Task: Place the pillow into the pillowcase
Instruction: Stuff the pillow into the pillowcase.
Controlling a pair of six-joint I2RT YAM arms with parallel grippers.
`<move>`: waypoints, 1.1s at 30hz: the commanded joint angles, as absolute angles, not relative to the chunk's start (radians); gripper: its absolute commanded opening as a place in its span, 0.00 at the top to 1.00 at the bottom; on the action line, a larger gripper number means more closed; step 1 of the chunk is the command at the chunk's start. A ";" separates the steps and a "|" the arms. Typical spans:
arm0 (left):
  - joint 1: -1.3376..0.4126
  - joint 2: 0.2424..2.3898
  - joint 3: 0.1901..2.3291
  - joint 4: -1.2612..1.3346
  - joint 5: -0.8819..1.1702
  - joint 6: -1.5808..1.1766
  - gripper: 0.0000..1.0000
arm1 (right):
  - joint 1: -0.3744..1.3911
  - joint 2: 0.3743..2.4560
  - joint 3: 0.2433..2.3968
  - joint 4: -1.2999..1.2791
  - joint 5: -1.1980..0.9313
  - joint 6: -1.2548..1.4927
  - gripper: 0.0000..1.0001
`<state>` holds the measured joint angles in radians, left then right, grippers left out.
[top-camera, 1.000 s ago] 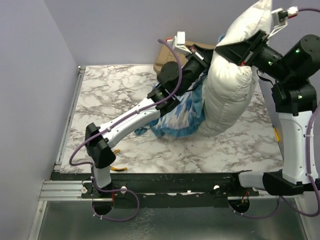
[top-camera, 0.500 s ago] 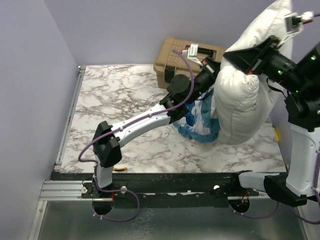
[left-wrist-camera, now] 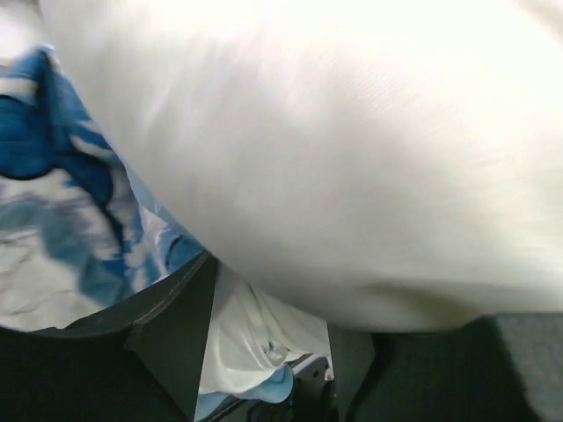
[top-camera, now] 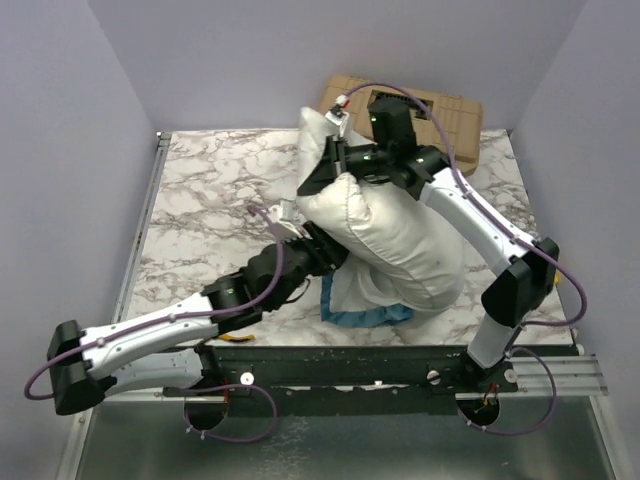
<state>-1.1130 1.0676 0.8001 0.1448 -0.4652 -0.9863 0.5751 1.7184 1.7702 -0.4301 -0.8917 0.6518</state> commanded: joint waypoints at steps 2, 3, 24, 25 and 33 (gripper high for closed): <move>-1.115 0.753 0.791 -0.243 -0.775 -1.017 0.40 | 0.683 1.838 1.875 -0.452 -0.928 0.626 0.86; -1.115 0.701 0.778 -0.283 -0.809 -1.029 0.38 | 0.692 1.847 1.912 -0.470 -0.920 0.615 0.80; -1.115 0.716 1.182 -0.893 -1.122 -0.813 0.15 | 0.623 1.708 2.239 -0.778 -0.483 0.484 0.11; -1.115 0.719 1.196 -0.916 -1.139 -0.814 0.15 | 0.610 1.680 2.204 -0.826 -0.405 0.455 0.12; -1.114 0.750 1.329 -1.207 -1.297 -0.902 0.18 | 0.451 1.432 1.713 -1.061 -0.044 0.347 0.16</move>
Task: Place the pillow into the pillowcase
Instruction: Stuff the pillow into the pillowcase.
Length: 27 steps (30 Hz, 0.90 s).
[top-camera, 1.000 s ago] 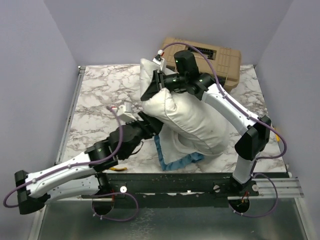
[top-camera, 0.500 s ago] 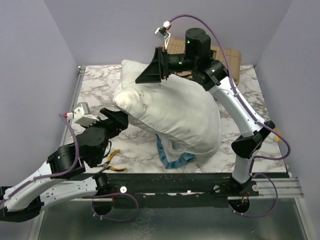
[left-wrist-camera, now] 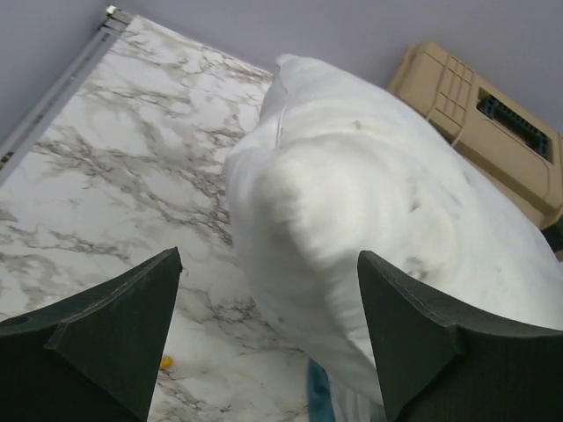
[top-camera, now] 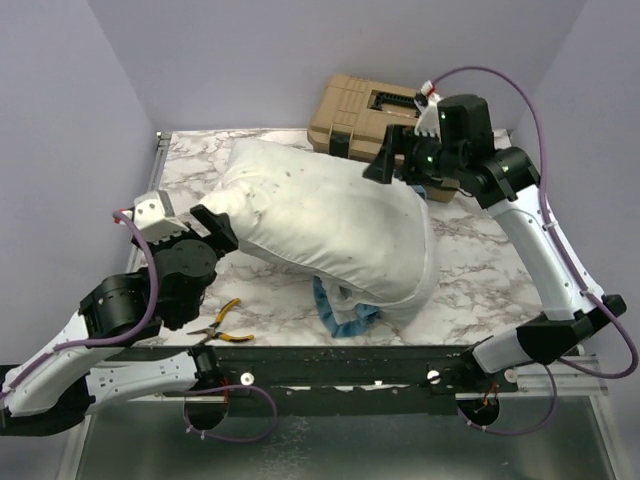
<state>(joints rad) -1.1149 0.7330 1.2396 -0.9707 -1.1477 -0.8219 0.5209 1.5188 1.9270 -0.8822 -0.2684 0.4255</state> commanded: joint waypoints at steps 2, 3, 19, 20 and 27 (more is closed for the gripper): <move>-1.114 0.755 1.348 -1.265 -1.326 -0.921 0.18 | 0.406 1.390 1.600 -1.058 -0.044 0.335 0.19; -1.114 0.755 1.357 -1.279 -1.337 -0.920 0.18 | 0.397 1.382 1.556 -1.060 -0.052 0.333 0.19; -1.114 0.902 1.169 -0.816 -0.957 -0.601 0.09 | 0.443 1.494 1.587 -0.986 -0.363 0.324 0.29; -1.114 0.938 1.168 -0.807 -0.923 -0.597 0.08 | 0.455 1.505 1.601 -0.996 -0.362 0.324 0.29; -0.936 1.157 1.192 -0.809 -0.570 -0.597 0.03 | 0.603 1.597 1.651 -1.011 -0.331 0.379 0.29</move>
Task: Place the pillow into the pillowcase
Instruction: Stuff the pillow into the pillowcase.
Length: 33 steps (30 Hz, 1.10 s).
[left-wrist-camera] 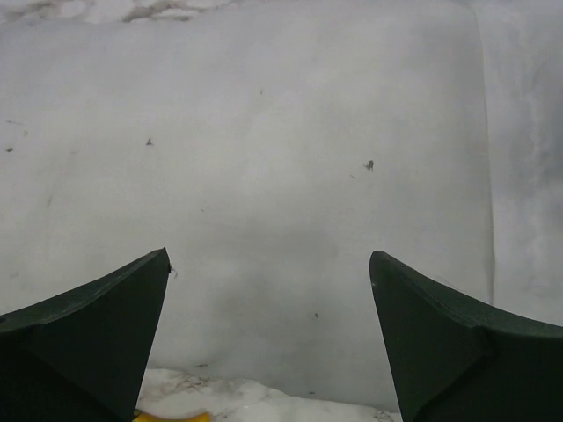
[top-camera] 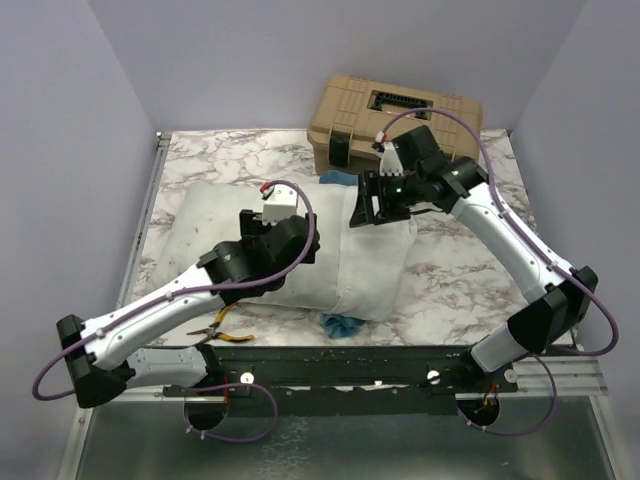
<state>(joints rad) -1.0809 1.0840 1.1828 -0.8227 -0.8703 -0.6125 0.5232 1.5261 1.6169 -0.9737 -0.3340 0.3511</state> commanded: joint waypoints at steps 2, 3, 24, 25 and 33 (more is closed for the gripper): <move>-0.840 1.181 1.180 -0.813 -0.454 -0.601 0.03 | 0.641 1.633 1.657 -1.025 -0.305 0.392 0.29; -0.804 1.188 1.172 -0.818 -0.422 -0.600 0.03 | 0.657 1.648 1.651 -1.026 -0.279 0.398 0.29; -0.674 1.221 1.117 -0.390 0.059 -0.630 1.00 | 0.689 1.641 2.114 -0.773 -0.544 0.436 1.00; -0.678 1.225 1.133 -0.351 0.085 -0.650 1.00 | 0.689 1.627 2.099 -0.702 -0.604 0.464 1.00; -0.737 1.234 1.219 -0.161 0.028 -0.672 1.00 | 0.689 1.506 1.869 -0.421 -0.684 0.560 1.00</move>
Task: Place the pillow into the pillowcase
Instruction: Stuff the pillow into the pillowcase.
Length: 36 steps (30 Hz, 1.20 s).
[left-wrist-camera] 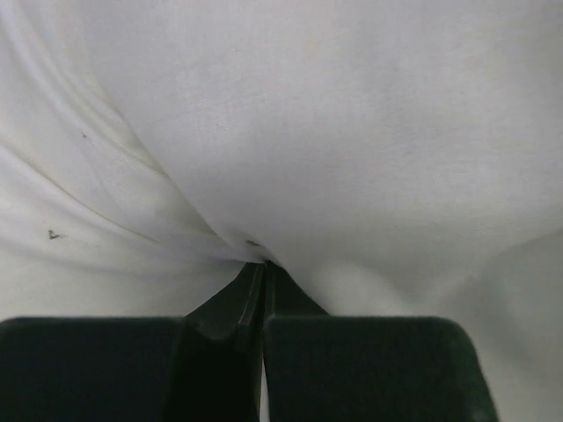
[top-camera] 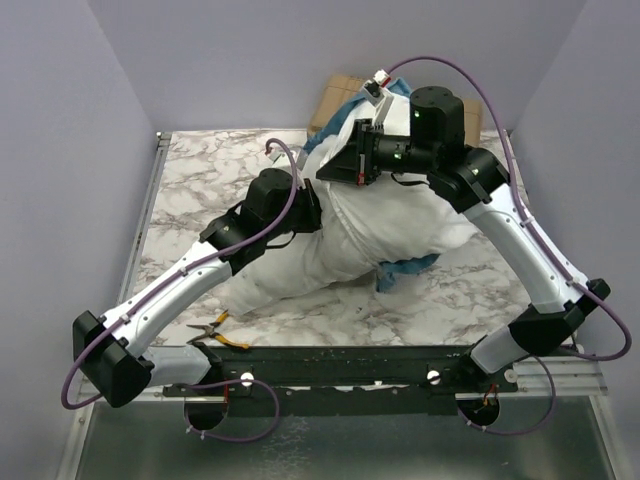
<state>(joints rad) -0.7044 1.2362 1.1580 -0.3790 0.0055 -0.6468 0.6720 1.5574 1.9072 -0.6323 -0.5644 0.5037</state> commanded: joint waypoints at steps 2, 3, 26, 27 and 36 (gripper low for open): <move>-0.738 1.213 1.203 -0.214 -0.064 -0.652 1.00 | 0.690 1.523 1.847 -0.509 -0.642 0.518 1.00; -0.737 1.206 1.202 -0.257 -0.124 -0.644 1.00 | 0.690 1.527 1.818 -0.539 -0.612 0.510 1.00; -0.724 1.259 1.297 -0.861 -0.272 -0.462 0.15 | 0.690 1.578 1.775 -1.116 -0.162 0.328 0.20; -0.723 1.263 1.312 -0.899 -0.242 -0.447 0.15 | 0.689 1.571 1.765 -1.131 -0.193 0.336 0.20; -0.660 1.267 1.233 -1.126 -0.098 -0.442 0.15 | 0.713 1.573 1.611 -1.034 -0.544 0.476 0.34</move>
<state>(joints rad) -0.7082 1.2610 1.3052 -0.9649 -0.1604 -0.4576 0.6872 1.5497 1.6669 -1.0595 -0.3740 0.4026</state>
